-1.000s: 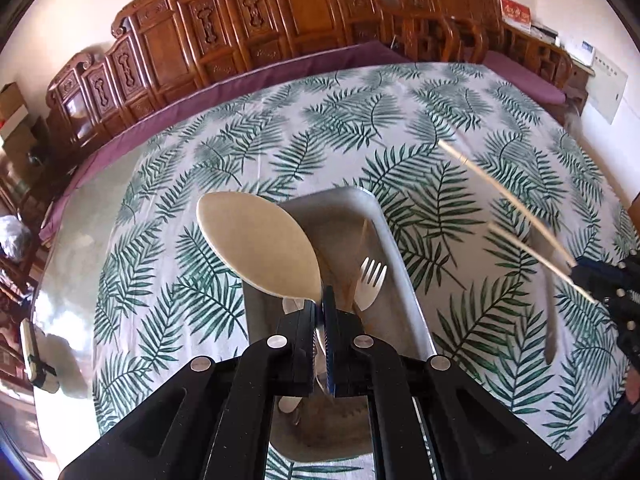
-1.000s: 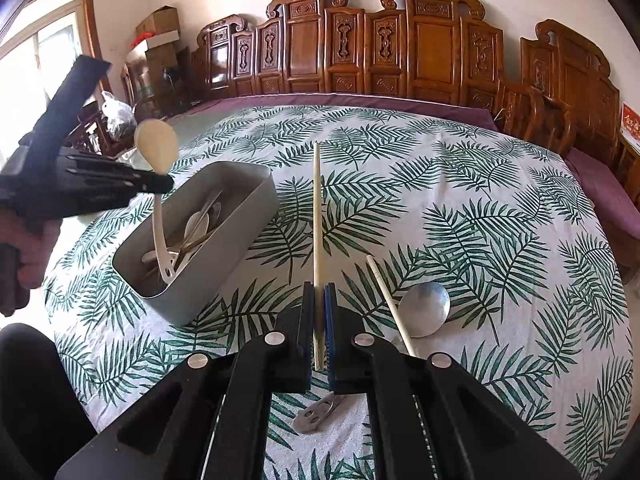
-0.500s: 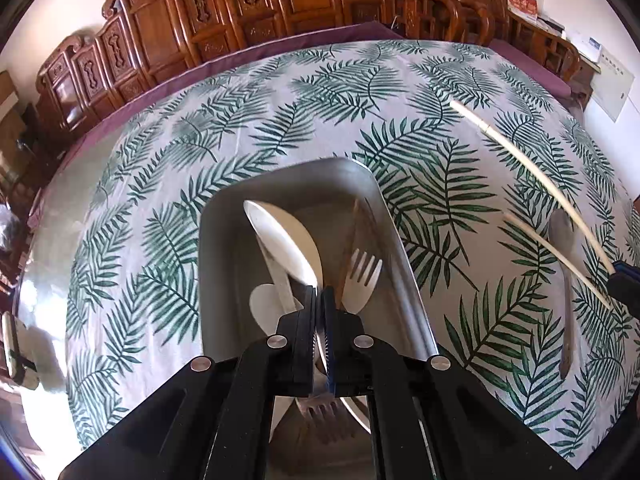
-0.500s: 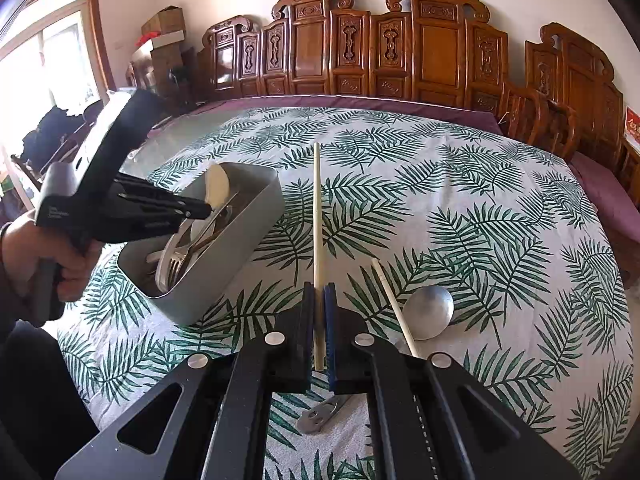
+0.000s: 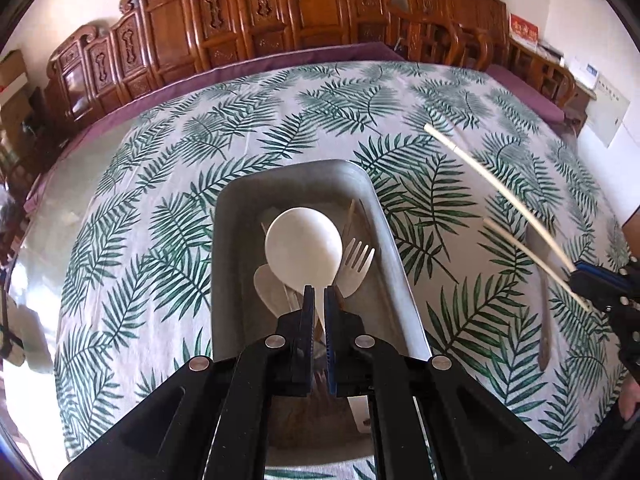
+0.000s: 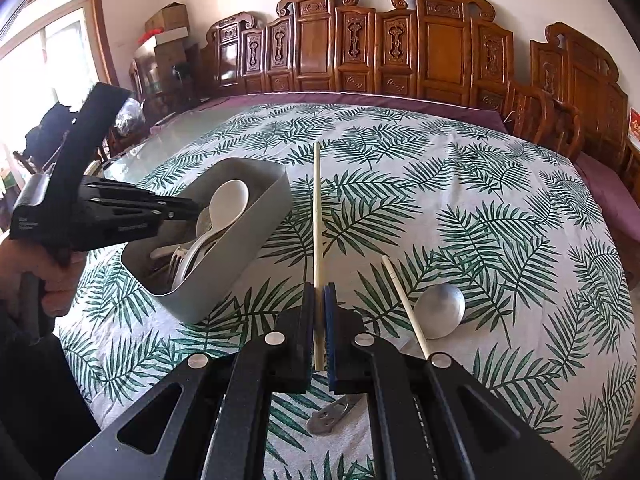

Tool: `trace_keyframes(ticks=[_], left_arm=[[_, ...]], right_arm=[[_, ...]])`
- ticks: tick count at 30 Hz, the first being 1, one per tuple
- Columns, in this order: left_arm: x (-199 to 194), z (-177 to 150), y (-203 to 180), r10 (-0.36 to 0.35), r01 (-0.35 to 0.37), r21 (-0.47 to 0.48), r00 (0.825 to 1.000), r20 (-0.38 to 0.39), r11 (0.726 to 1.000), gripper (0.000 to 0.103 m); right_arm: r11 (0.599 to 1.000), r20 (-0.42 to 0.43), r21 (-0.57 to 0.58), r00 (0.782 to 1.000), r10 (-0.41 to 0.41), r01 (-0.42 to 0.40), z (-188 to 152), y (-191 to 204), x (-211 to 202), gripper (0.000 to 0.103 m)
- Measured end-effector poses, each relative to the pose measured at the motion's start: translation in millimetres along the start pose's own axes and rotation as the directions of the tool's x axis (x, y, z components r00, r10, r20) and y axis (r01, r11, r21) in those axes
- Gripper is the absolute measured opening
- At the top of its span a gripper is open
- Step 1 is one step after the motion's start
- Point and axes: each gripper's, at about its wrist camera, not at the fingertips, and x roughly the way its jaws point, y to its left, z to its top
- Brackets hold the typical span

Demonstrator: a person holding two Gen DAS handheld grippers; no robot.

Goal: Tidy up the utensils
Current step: 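Lower the white spoon into the tray and open the left tool, then lower the wooden chopstick into the grey tray and open the right tool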

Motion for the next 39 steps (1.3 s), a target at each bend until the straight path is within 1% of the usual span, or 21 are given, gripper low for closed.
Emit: trace_keyframes(ticks=[10, 12, 14, 16, 18, 20, 21, 22, 23, 24, 25, 26, 27, 31, 33, 39], left_arm=[[-22, -18, 6, -0.017, 0.019, -0.052, 0.999, 0.049, 0.998, 0.005], [-26, -22, 9, -0.019, 0.023, -0.063, 0.998, 0.061, 0.998, 0.008], [-29, -24, 12, -0.023, 0.029, -0.077, 0.997, 0.08, 0.997, 0.02], [-32, -25, 14, -0.023, 0.031, -0.087, 0.995, 0.092, 0.996, 0.021], [-33, -25, 16, -0.02, 0.03, -0.096, 0.994, 0.106, 0.995, 0.027], [-35, -26, 20, -0.012, 0.026, -0.106, 0.992, 0.122, 0.994, 0.044], [-35, -26, 21, -0.011, 0.025, -0.109, 0.992, 0.127, 0.994, 0.046], [-35, -26, 22, -0.009, 0.023, -0.112, 0.991, 0.131, 0.993, 0.052], [-35, -26, 24, 0.003, 0.013, -0.115, 0.991, 0.135, 0.993, 0.065], [-36, -26, 26, 0.011, 0.006, -0.117, 0.99, 0.142, 0.993, 0.073], [-36, -26, 28, 0.015, 0.003, -0.117, 0.989, 0.15, 0.993, 0.074], [-37, -26, 30, 0.019, 0.0, -0.117, 0.988, 0.156, 0.993, 0.077], [-37, -25, 32, 0.025, -0.006, -0.121, 0.987, 0.159, 0.993, 0.083], [-40, -23, 44, 0.027, -0.003, -0.14, 0.984, 0.174, 0.99, 0.086], [-42, -23, 49, 0.036, -0.009, -0.149, 0.982, 0.183, 0.989, 0.09], [-43, -24, 66, 0.058, -0.024, -0.179, 0.981, 0.183, 0.984, 0.091]], right_arm=[[1.0, -0.007, -0.008, 1.0, 0.007, -0.008, -1, 4, 3, 0.006], [1.0, -0.007, -0.011, 1.0, 0.01, -0.01, -1, 5, 3, 0.006], [1.0, -0.006, -0.013, 1.0, 0.012, -0.012, -1, 7, 2, 0.006], [1.0, -0.007, -0.015, 1.0, 0.017, -0.017, -1, 8, 2, 0.006], [1.0, -0.007, -0.017, 1.0, 0.02, -0.02, -1, 9, 3, 0.006], [0.999, -0.009, -0.022, 1.0, 0.024, -0.024, -1, 12, 3, 0.006], [0.999, -0.009, -0.025, 1.0, 0.027, -0.028, -1, 13, 4, 0.006], [0.999, -0.01, -0.028, 0.999, 0.03, -0.031, -1, 15, 4, 0.006], [0.999, -0.01, -0.032, 0.999, 0.034, -0.034, 0, 17, 4, 0.006], [0.999, -0.009, -0.035, 0.999, 0.037, -0.038, 0, 19, 4, 0.006], [0.999, -0.008, -0.037, 0.999, 0.04, -0.04, 0, 20, 4, 0.006], [0.998, -0.008, -0.04, 0.999, 0.043, -0.043, 0, 22, 4, 0.006], [0.998, -0.007, -0.043, 0.999, 0.046, -0.046, 0, 25, 4, 0.006], [0.997, -0.001, -0.05, 0.998, 0.06, -0.06, 2, 33, 3, 0.006], [0.996, -0.001, -0.05, 0.997, 0.076, -0.076, 4, 38, 4, 0.006], [0.992, -0.006, -0.015, 0.992, 0.124, -0.124, 10, 49, 10, 0.006]])
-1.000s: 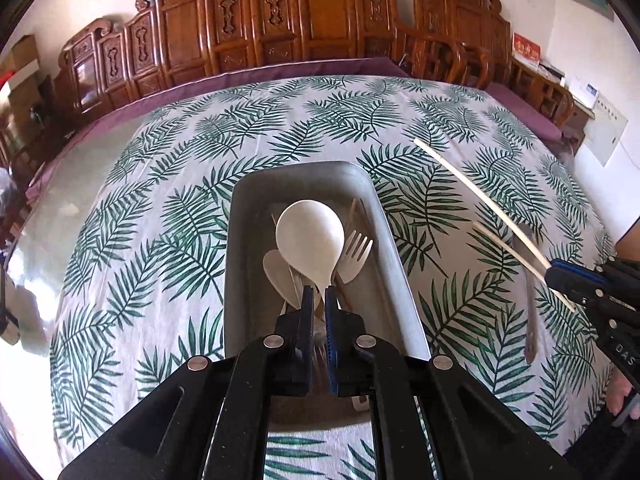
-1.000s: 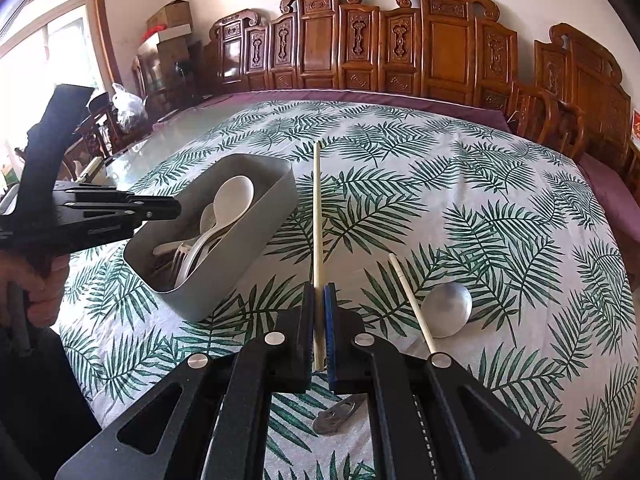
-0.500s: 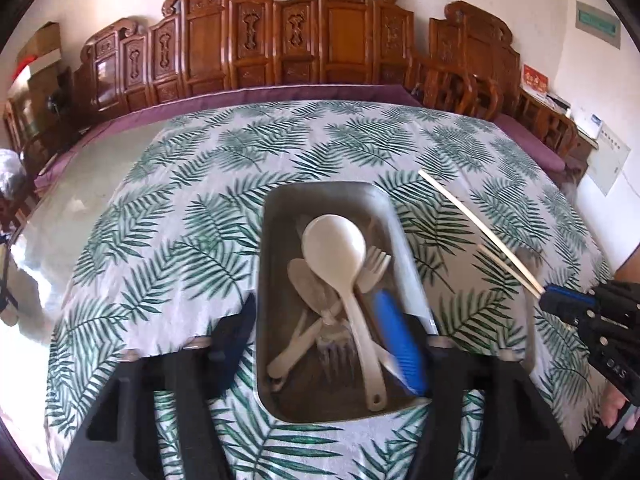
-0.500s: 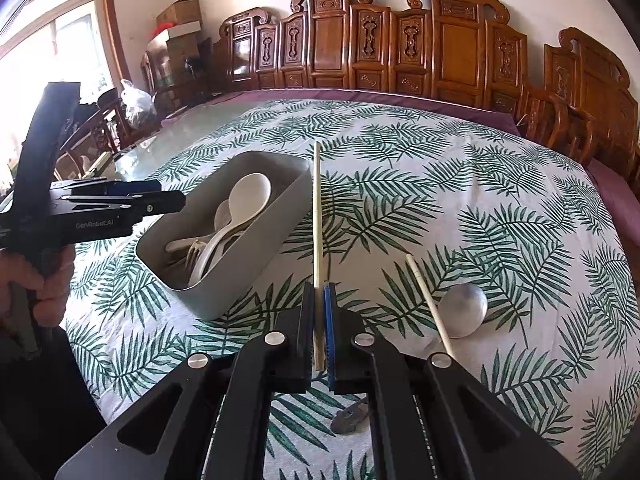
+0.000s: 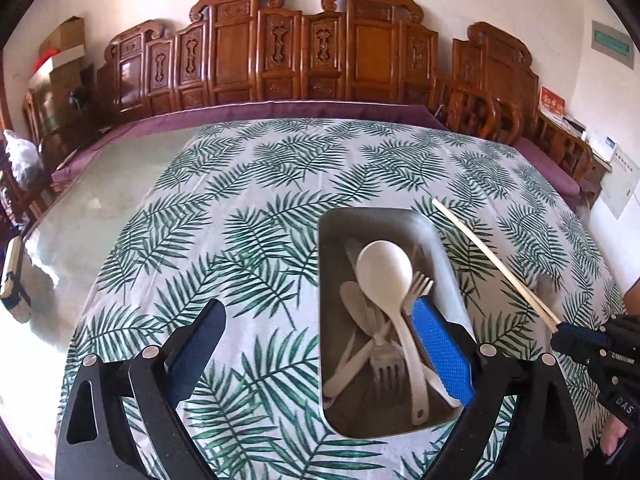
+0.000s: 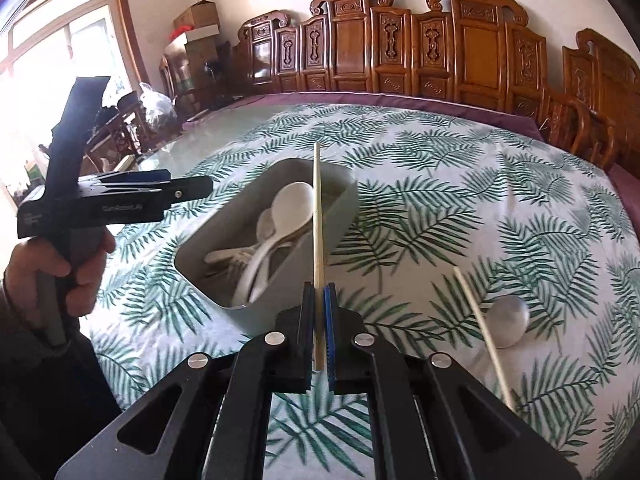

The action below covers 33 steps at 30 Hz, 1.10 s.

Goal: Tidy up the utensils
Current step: 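Lower the wooden chopstick into the grey tray and open the right tool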

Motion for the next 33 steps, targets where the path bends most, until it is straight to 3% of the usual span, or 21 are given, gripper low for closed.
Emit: trace_keyframes(ticks=[14, 23, 33], left_arm=[[-1, 2, 16, 0.033, -0.033, -0.022, 0.999, 0.008, 0.999, 0.091], [-2, 3, 24, 0.032, -0.031, -0.042, 0.999, 0.009, 0.999, 0.091], [-3, 4, 28, 0.028, -0.027, -0.05, 1.0, 0.01, 0.998, 0.091]], right_arm=[[0.987, -0.054, 0.124, 0.993, 0.105, -0.098, 24, 25, 45, 0.006], [0.966, -0.094, 0.233, 0.986, 0.137, -0.112, 29, 28, 74, 0.006], [0.962, -0.108, 0.234, 0.98, 0.166, -0.137, 25, 37, 91, 0.009]])
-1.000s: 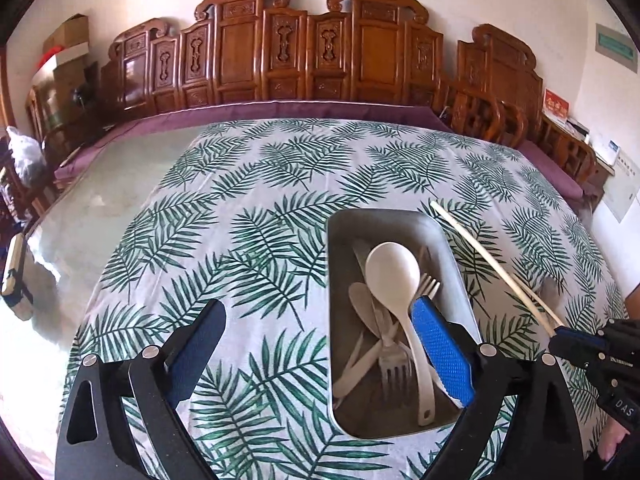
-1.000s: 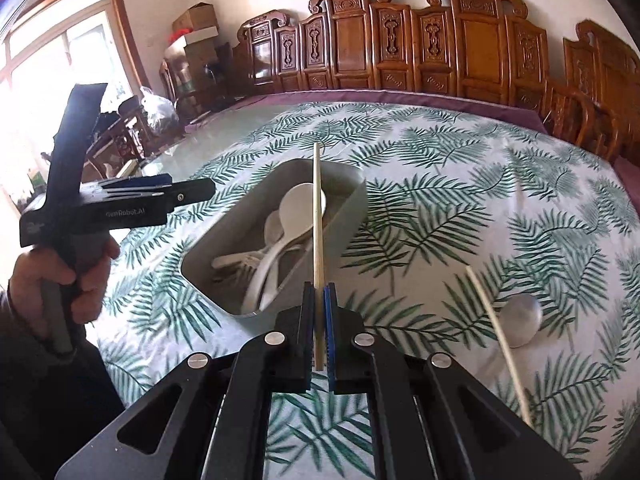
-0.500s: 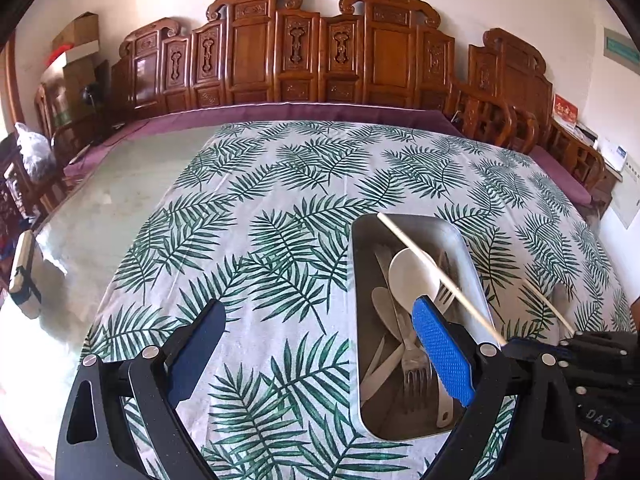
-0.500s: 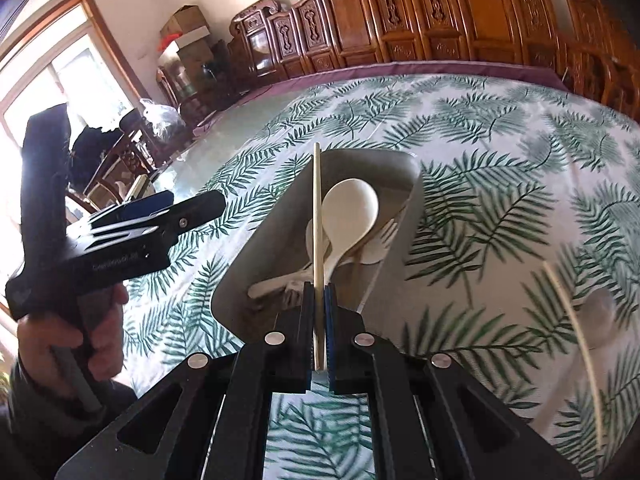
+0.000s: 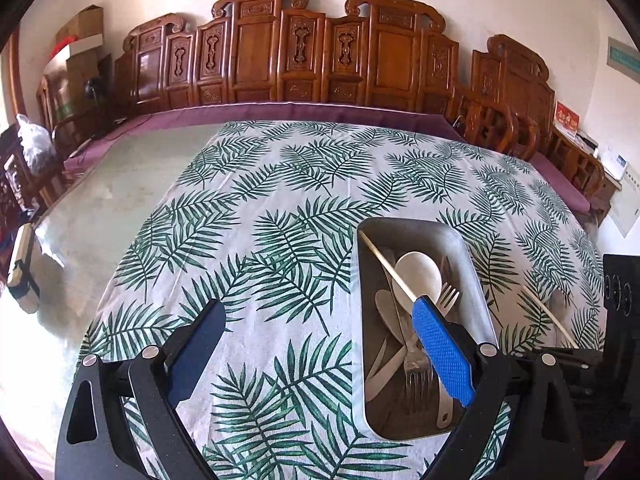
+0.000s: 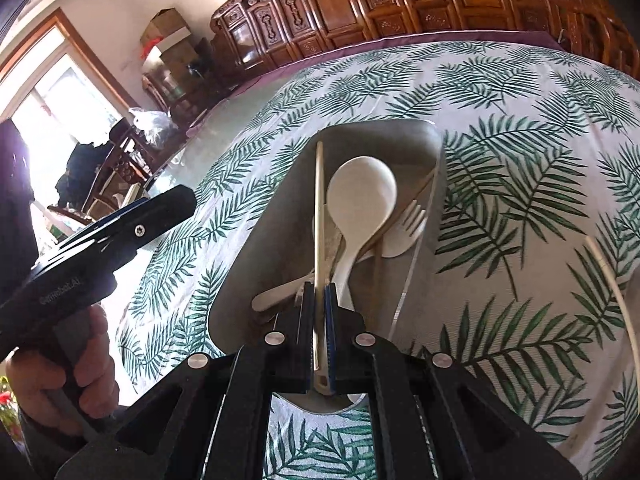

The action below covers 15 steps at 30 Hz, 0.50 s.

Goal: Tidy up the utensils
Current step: 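Lower the wooden chopstick into the grey tray and open the right tool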

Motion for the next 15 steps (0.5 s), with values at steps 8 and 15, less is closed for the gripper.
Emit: trace_keyframes(ticks=[8, 15], left_arm=[[0, 0, 0, 0.002, -0.002, 0.001, 1.0, 0.001, 1.0, 0.091], [-1, 0, -2, 0.002, -0.002, 0.006, 1.0, 0.001, 1.0, 0.091]], right_arm=[[0.999, 0.002, -0.039, 1.0, 0.015, -0.015, -2, 4, 1, 0.01], [0.994, 0.042, -0.111, 0.999, -0.002, 0.007, -2, 10, -14, 0.025]])
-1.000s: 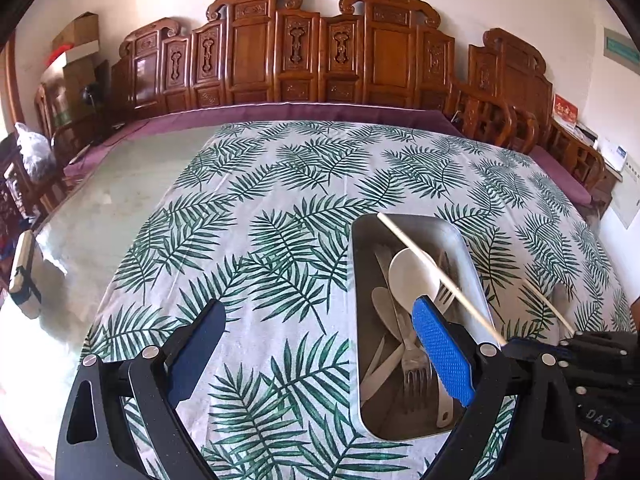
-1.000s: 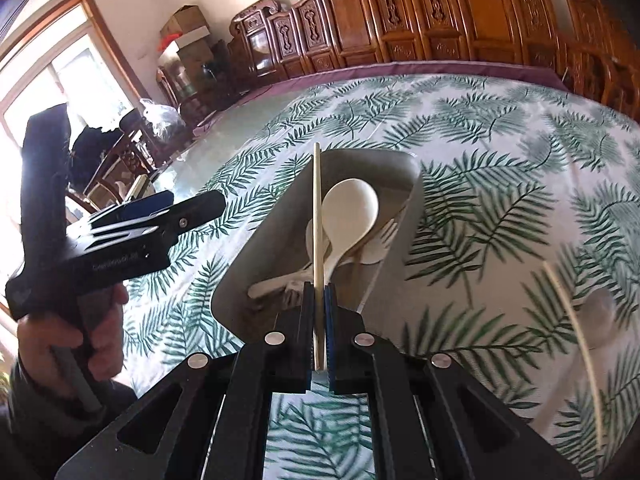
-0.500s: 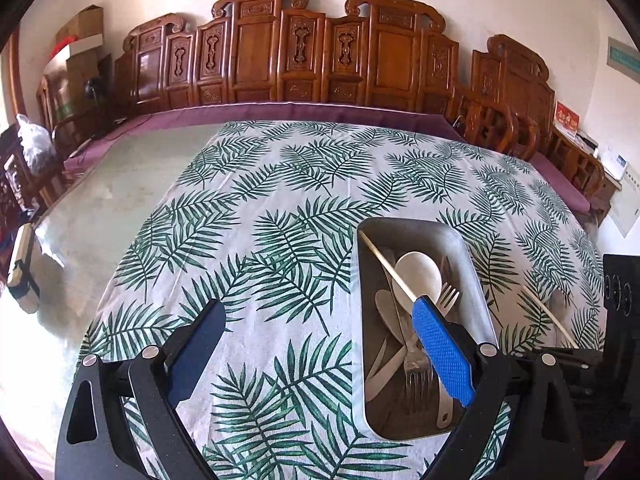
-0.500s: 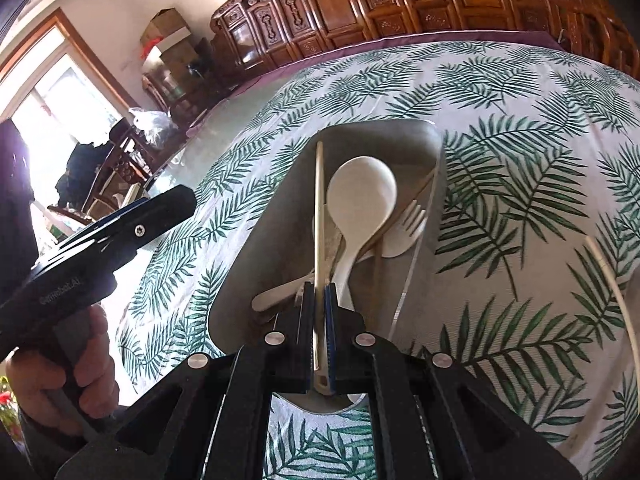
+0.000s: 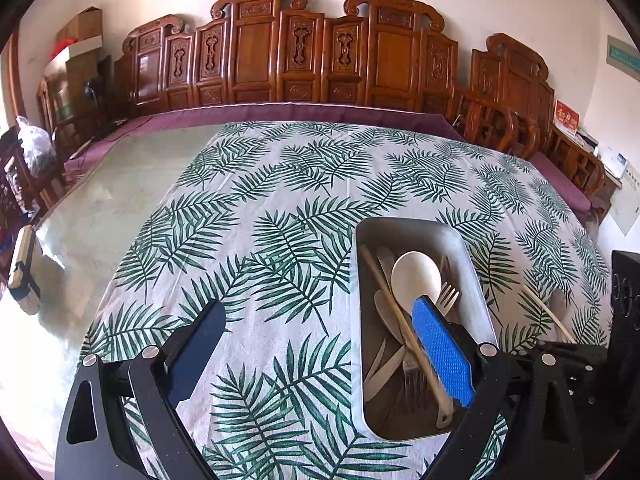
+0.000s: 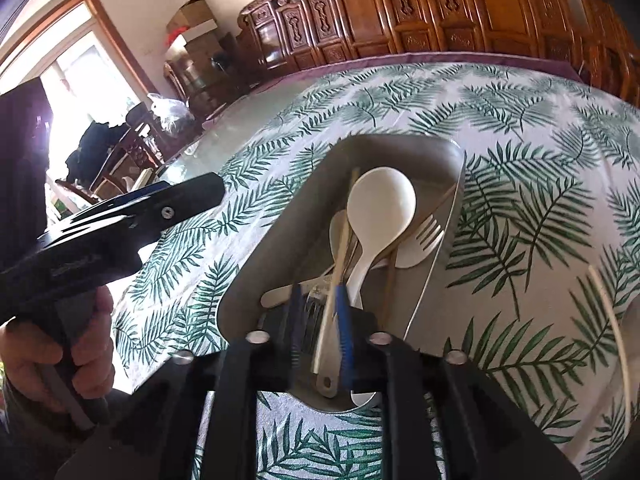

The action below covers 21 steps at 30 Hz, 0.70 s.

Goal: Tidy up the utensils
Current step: 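Lower the wooden chopstick into the grey tray and open the right tool, then grasp another wooden chopstick on the cloth with the right tool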

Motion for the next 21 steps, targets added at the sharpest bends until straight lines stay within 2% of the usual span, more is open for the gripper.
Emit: trace_keyframes(ticks=[4, 6, 8, 11, 17, 21], left_arm=[[-1, 0, -1, 0.003, -0.003, 0.004, 1.0, 0.004, 1.0, 0.091], [-1, 0, -3, -0.001, 0.001, 0.006, 1.0, 0.005, 1.0, 0.091], [-2, 1, -6, -0.007, 0.007, 0.008, 1.0, 0.007, 1.0, 0.091], [-3, 2, -11, -0.018, 0.018, 0.014, 1.0, 0.011, 1.0, 0.091], [-5, 1, -25, -0.041, 0.04, 0.032, 0.999, 0.017, 0.999, 0.091], [-5, 1, -38, -0.059, 0.058, 0.05, 0.998, 0.019, 0.997, 0.091]], right_arm=[[0.999, 0.024, -0.034, 0.999, -0.03, 0.031, 2, -1, -15, 0.026], [0.997, 0.045, -0.044, 0.998, -0.054, 0.056, 4, -6, -28, 0.03], [0.995, 0.076, -0.05, 0.994, -0.084, 0.088, 7, -13, -46, 0.044], [0.988, 0.107, -0.064, 0.985, -0.134, 0.142, 8, -21, -67, 0.055], [0.952, 0.148, -0.112, 0.952, -0.266, 0.284, 2, -52, -109, 0.069], [0.931, 0.156, -0.085, 0.928, -0.34, 0.355, -7, -84, -126, 0.07]])
